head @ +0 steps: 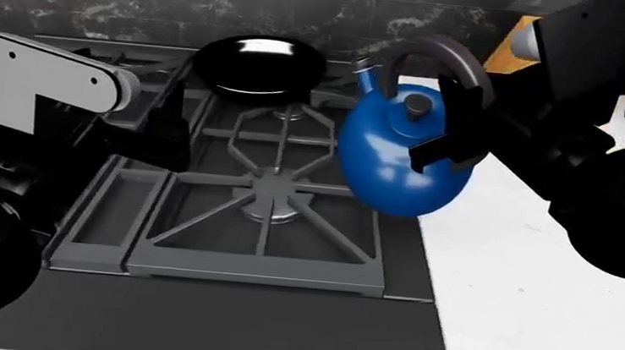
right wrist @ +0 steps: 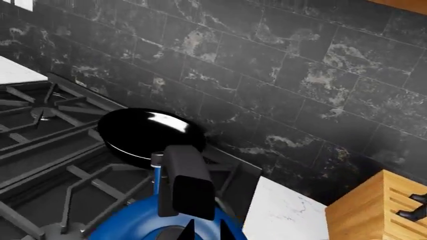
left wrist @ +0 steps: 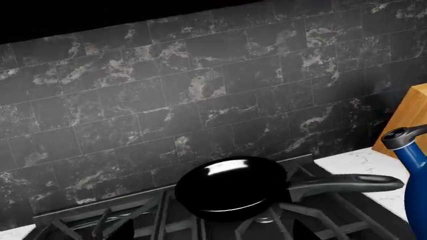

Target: Pick the kettle from the counter and place it on a stove burner. Then turn the burner on.

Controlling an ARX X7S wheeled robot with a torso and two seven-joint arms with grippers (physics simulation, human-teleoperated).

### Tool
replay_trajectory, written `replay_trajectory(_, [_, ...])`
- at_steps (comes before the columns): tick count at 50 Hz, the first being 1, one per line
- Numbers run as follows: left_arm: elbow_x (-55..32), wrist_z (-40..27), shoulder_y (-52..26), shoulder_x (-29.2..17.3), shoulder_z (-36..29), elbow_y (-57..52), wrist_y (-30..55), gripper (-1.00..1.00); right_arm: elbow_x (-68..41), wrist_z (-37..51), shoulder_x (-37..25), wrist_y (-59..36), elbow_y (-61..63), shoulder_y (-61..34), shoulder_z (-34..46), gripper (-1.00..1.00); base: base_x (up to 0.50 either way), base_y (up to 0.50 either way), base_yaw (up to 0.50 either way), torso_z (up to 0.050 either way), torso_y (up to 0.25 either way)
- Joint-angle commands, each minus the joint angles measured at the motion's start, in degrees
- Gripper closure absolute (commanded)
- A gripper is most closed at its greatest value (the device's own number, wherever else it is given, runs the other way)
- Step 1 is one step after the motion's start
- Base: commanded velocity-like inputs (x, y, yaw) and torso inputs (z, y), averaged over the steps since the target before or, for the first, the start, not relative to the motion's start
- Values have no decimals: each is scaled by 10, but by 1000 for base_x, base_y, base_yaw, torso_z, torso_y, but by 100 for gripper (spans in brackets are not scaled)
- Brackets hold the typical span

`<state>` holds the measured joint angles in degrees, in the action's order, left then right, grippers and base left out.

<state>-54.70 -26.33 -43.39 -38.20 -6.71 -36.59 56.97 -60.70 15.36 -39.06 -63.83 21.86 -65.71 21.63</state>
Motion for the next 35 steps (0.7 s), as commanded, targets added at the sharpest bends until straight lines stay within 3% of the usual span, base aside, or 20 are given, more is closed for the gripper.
replay_trajectory(1, [0, 1, -1, -1, -2, 2, -3, -100, 25, -12, 0, 5, 1, -10, -9, 100, 0, 500, 0, 0, 0])
replay_trajectory(25, [-1, -2, 3, -3, -4, 3, -7, -100, 23, -10, -1, 7, 1, -13, -6, 100, 0, 488, 0, 0, 1])
replay_trajectory(35, [0, -3, 5, -3, -6, 2, -9, -100, 30, -11, -4, 11, -4, -10, 0, 100, 0, 99, 0, 1, 1])
